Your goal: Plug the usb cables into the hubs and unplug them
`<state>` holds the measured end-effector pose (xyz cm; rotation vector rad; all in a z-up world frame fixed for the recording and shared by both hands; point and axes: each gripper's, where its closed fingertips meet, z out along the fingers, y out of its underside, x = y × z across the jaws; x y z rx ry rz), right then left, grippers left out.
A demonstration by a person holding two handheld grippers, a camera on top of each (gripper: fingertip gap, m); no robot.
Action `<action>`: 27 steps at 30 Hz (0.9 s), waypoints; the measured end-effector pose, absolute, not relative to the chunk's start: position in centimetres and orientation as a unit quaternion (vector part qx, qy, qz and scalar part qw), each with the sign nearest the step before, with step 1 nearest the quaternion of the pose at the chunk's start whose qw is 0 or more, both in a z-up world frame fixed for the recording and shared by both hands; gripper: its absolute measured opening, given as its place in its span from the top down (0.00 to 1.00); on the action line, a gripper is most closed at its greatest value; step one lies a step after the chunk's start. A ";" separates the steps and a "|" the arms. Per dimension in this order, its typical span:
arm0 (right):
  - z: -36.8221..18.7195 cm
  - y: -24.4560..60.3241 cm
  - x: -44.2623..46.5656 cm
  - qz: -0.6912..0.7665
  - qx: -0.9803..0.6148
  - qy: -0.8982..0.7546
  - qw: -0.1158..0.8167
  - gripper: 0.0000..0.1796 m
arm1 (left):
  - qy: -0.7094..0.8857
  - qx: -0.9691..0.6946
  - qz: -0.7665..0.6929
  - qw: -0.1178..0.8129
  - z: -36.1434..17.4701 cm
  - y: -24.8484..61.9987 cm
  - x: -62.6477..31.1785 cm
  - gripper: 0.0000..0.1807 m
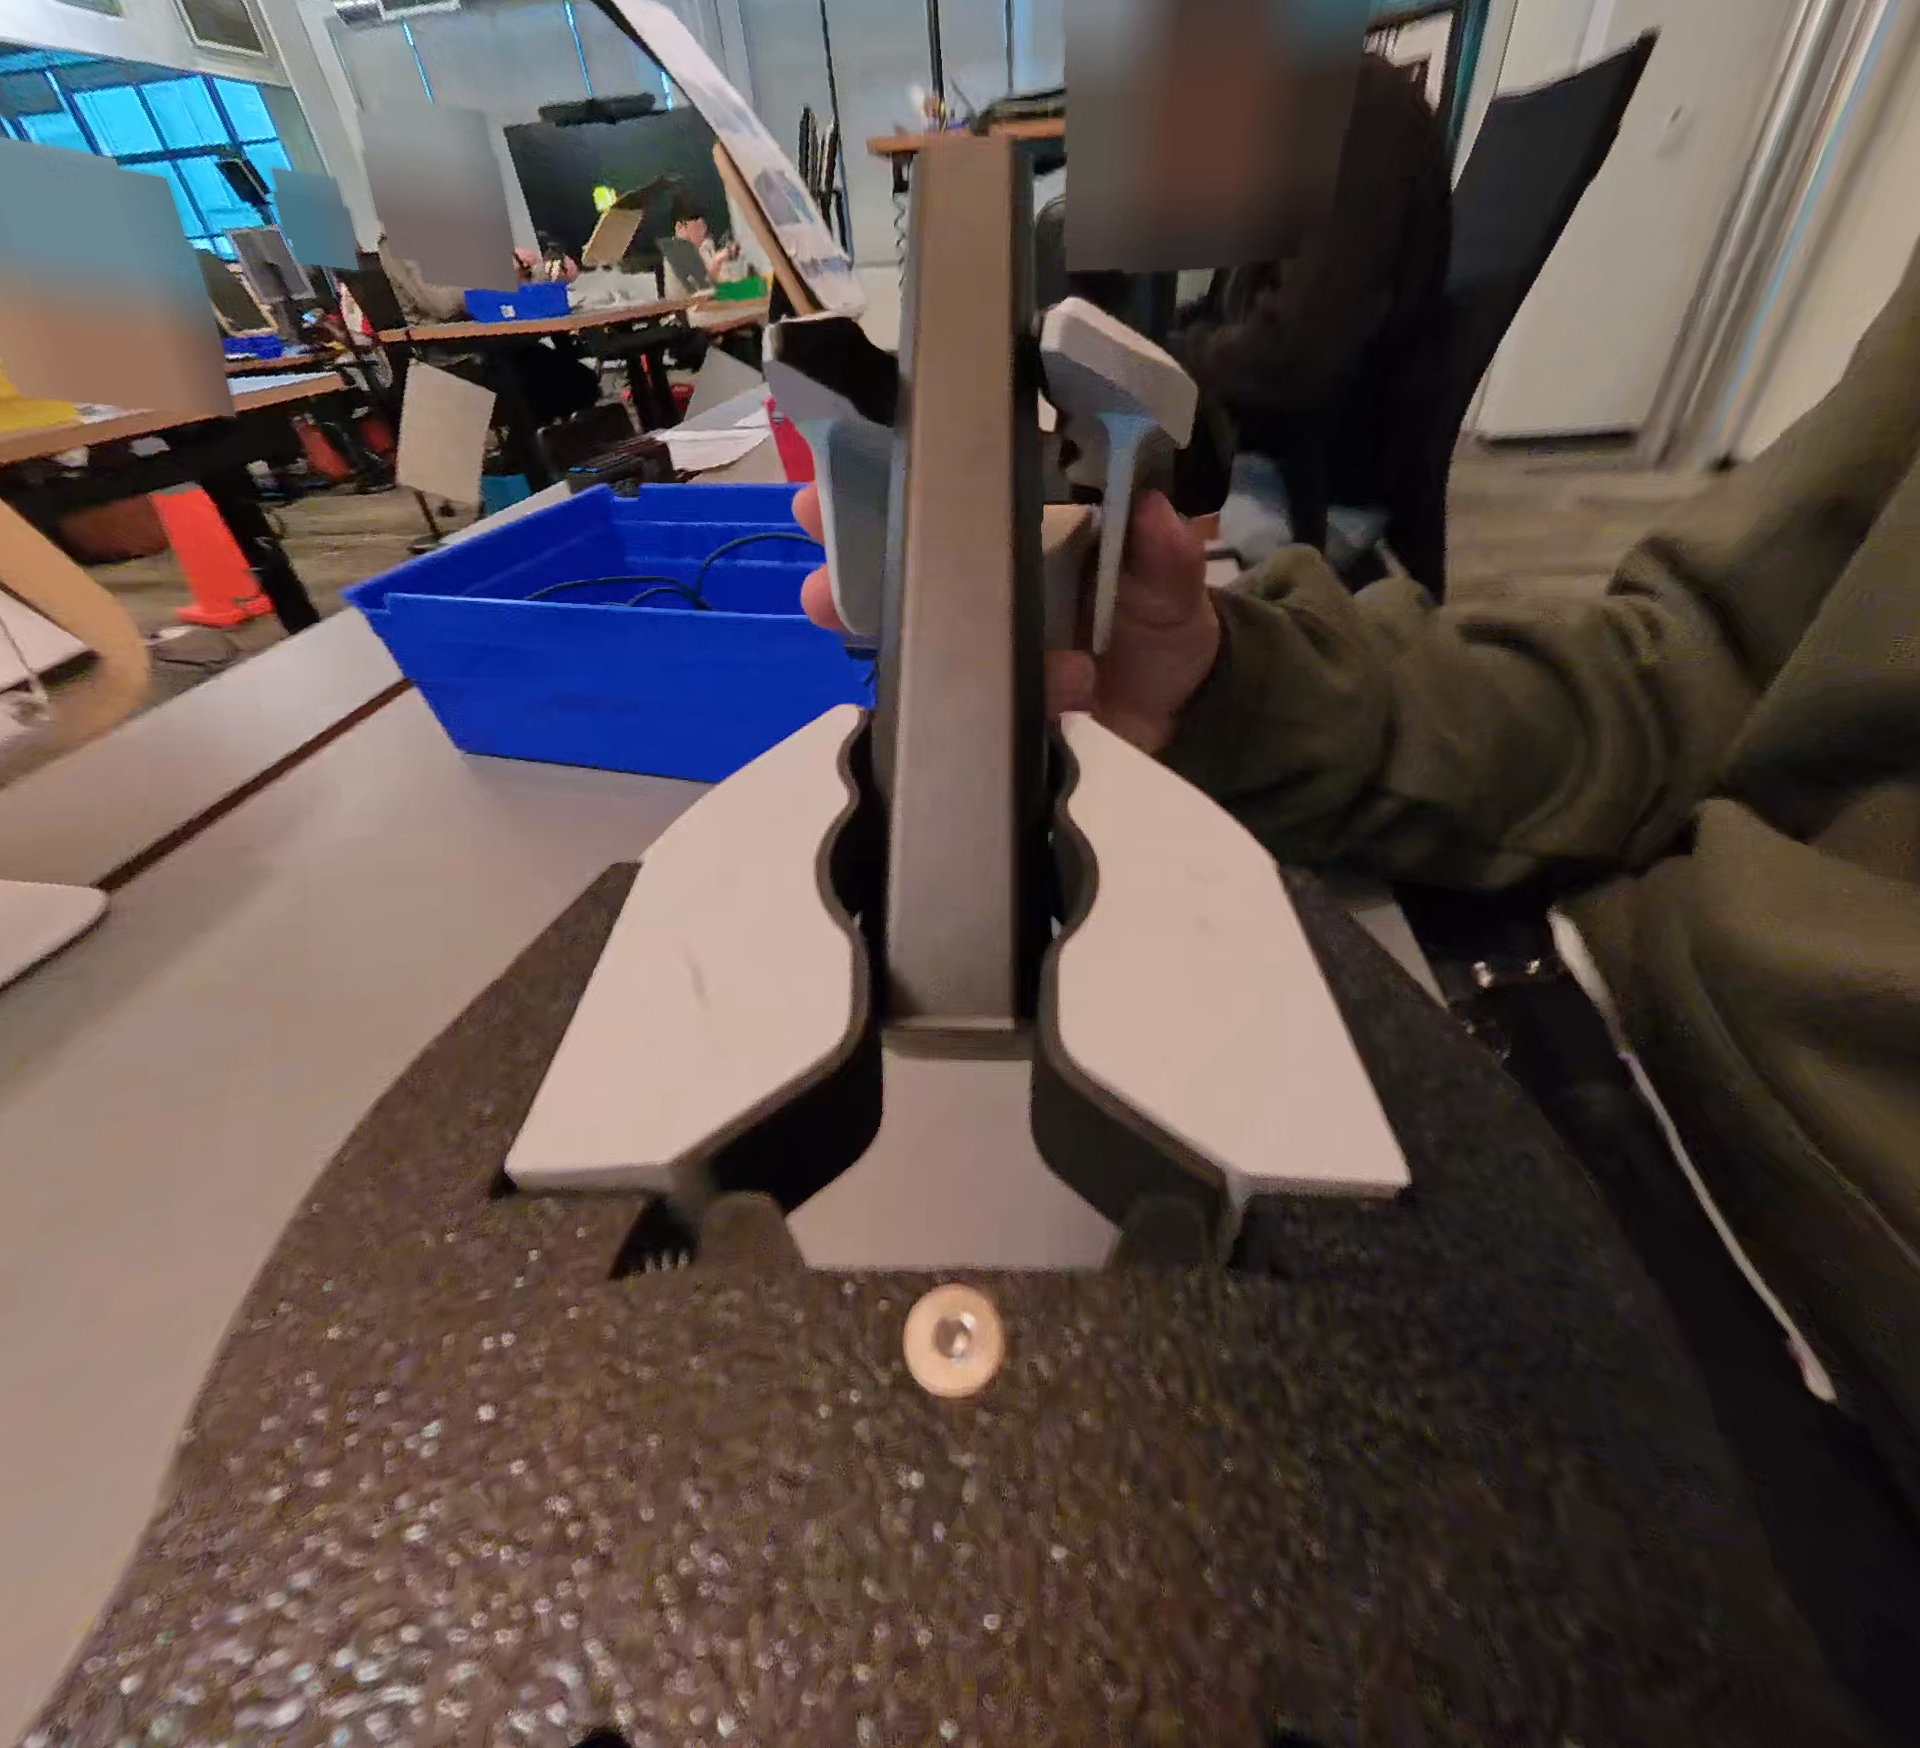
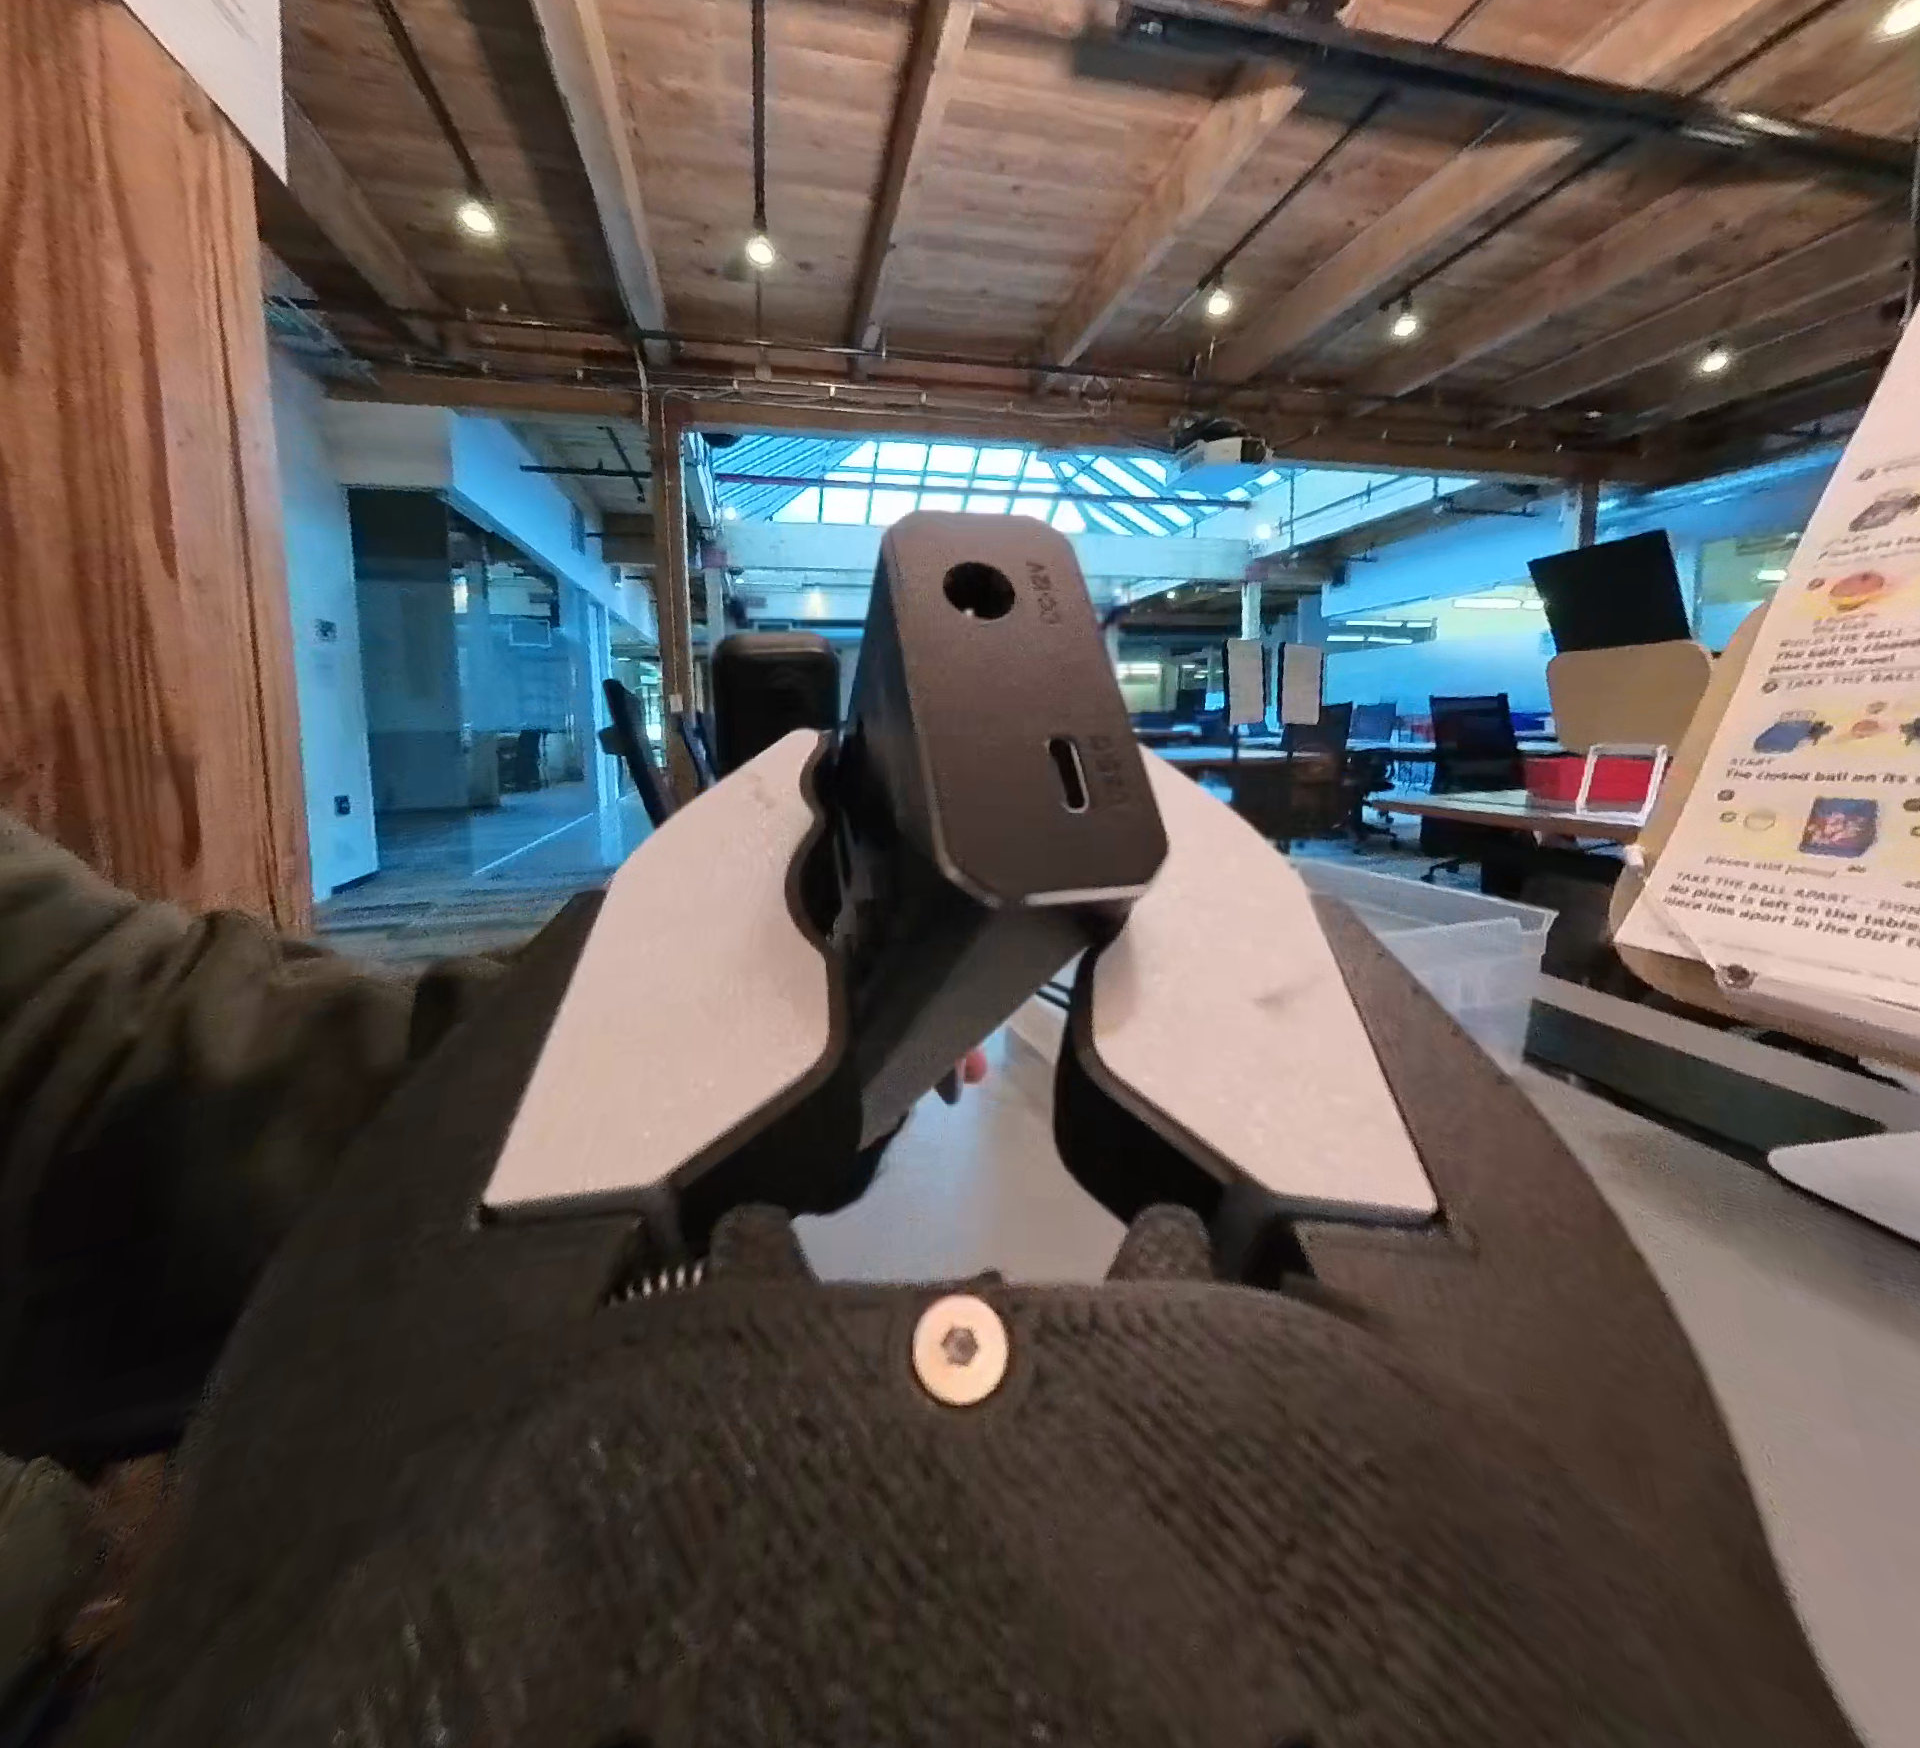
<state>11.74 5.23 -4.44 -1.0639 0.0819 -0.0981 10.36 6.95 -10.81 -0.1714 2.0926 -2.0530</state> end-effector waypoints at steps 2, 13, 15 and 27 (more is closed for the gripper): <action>-4.6 5.3 12.1 -0.034 -0.506 0.059 0.860 0.80 | 0.699 -0.078 -0.707 0.073 -11.2 7.1 10.7 0.82; -6.4 6.3 15.4 -0.100 -0.566 0.184 0.797 0.83 | 0.812 -0.088 -0.424 0.391 -15.3 7.8 14.9 0.52; -7.0 6.7 15.5 -0.125 -0.590 0.185 0.776 0.83 | 0.822 -0.129 -0.417 0.365 -16.4 6.7 14.8 0.52; -6.1 5.6 15.8 -0.162 -0.590 0.211 0.762 0.83 | 0.789 -0.263 -0.482 0.276 -17.3 2.3 13.7 0.51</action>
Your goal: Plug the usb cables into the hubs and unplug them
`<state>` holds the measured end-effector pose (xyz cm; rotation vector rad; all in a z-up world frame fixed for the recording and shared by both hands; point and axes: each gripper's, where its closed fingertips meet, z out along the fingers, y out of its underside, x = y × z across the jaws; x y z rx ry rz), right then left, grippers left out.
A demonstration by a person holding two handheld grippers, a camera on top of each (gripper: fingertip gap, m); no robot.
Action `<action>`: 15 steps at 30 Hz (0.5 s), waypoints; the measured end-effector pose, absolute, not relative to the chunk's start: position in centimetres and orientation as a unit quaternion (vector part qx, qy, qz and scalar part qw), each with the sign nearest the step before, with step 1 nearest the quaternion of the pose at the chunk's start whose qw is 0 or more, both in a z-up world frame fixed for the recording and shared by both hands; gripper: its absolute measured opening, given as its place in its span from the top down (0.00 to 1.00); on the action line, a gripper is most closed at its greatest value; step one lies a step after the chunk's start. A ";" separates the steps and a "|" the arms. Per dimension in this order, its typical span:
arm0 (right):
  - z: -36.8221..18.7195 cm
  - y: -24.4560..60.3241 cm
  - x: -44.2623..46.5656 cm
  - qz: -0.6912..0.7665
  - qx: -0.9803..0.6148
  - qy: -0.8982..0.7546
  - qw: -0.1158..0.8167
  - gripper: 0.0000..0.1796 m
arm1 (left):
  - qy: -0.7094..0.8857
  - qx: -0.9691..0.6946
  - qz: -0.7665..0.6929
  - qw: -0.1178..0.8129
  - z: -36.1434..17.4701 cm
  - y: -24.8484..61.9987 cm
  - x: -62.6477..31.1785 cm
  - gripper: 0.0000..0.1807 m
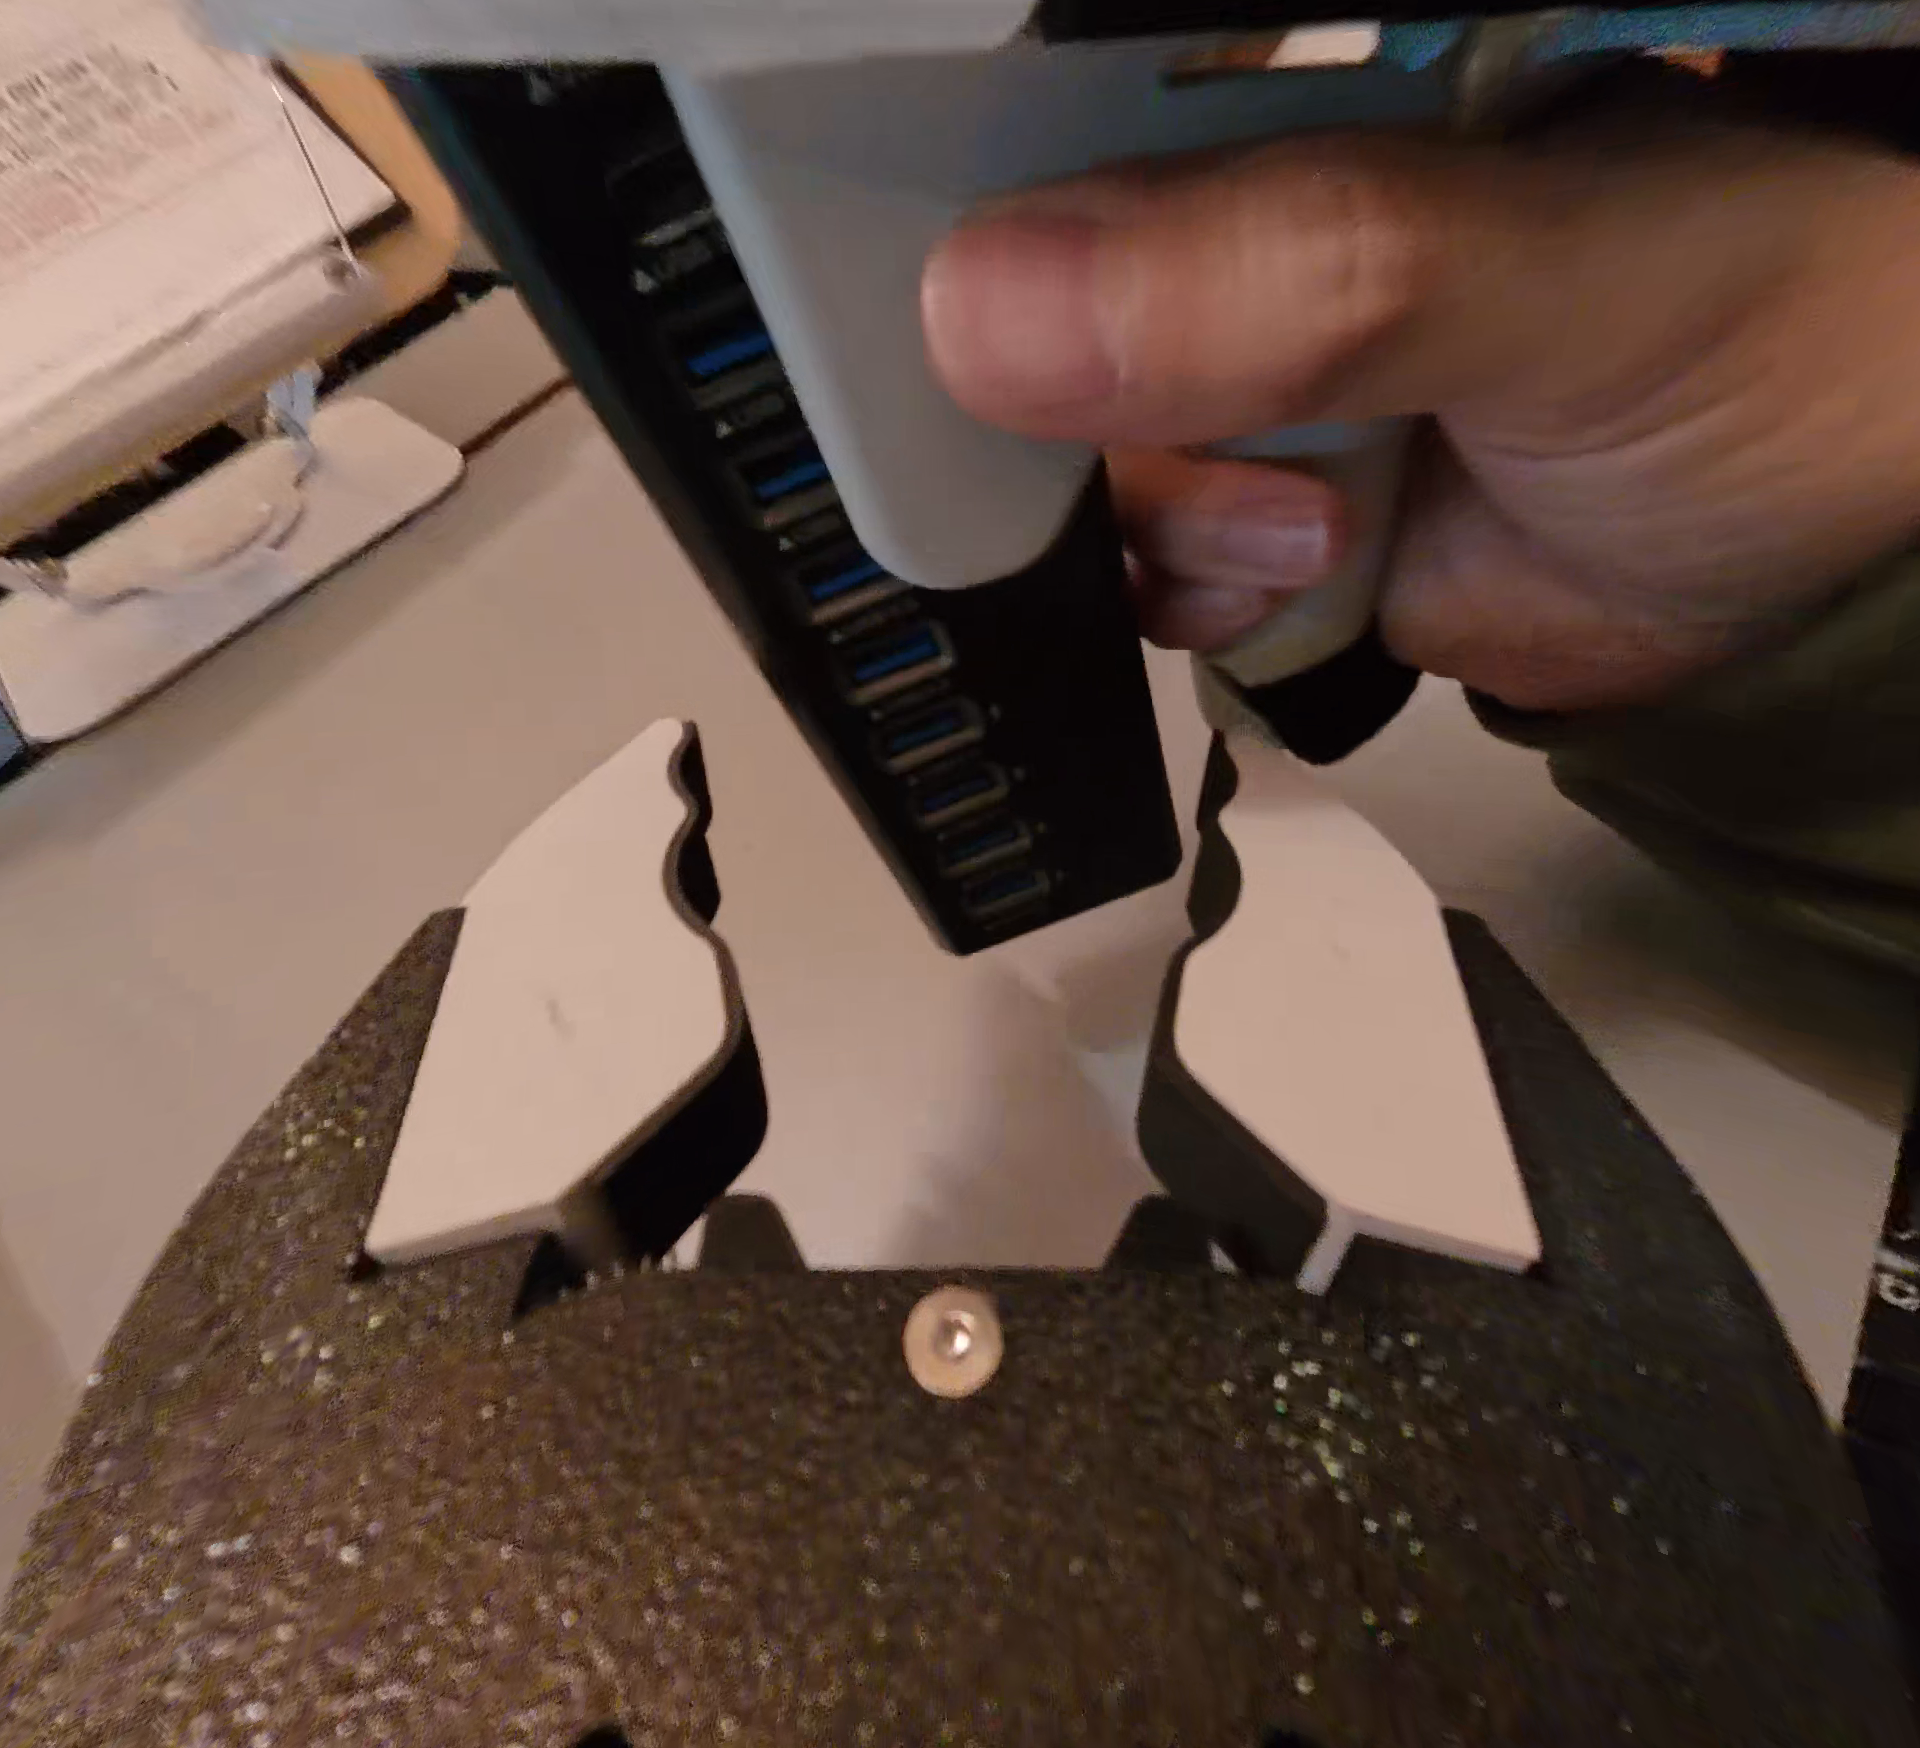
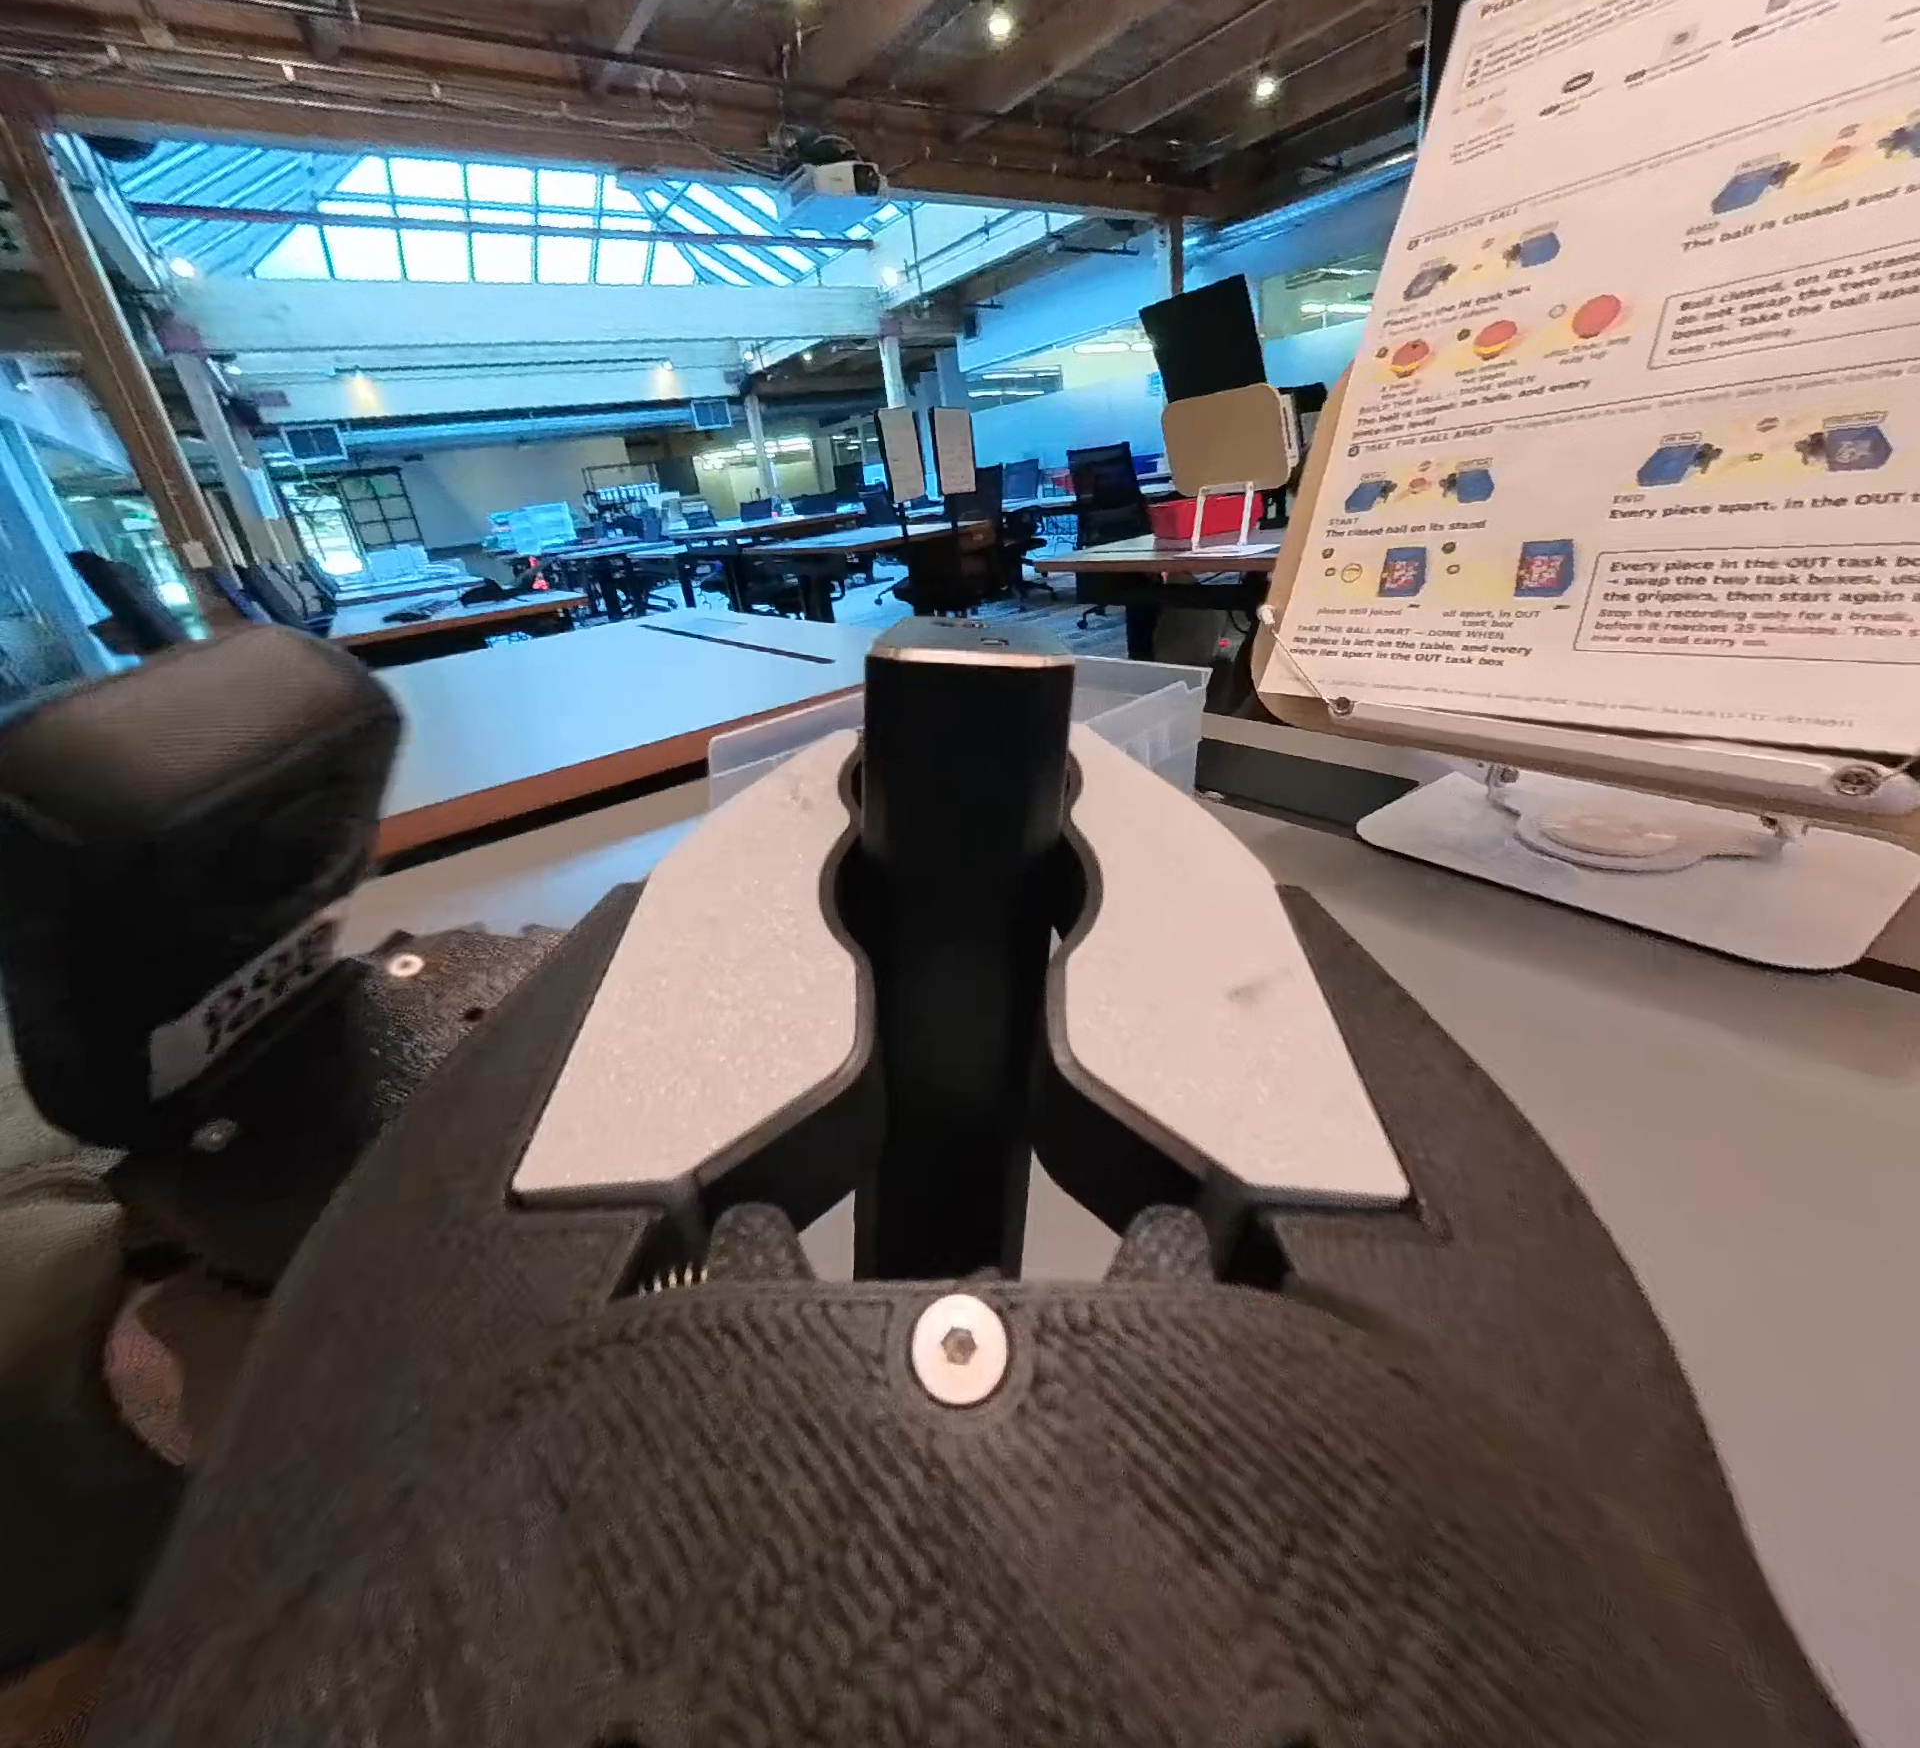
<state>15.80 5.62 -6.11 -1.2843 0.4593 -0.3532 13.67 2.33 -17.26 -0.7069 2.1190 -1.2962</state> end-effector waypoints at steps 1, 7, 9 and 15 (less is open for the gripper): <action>-6.0 5.7 15.7 -0.172 -0.594 0.211 0.757 0.83 | 0.796 -0.275 -0.467 0.269 -17.8 2.2 13.8 0.53; -6.0 6.9 14.7 -0.196 -0.629 0.190 0.728 0.83 | 0.789 -0.282 -0.434 0.331 -18.9 1.7 15.3 0.56; -6.1 6.9 14.7 -0.222 -0.644 0.178 0.710 0.83 | 0.777 -0.285 -0.444 0.343 -18.8 1.8 16.1 0.58; -5.3 6.4 12.2 -0.180 -0.663 0.065 0.724 0.74 | 0.769 -0.196 -0.536 0.288 -17.2 1.0 14.7 0.62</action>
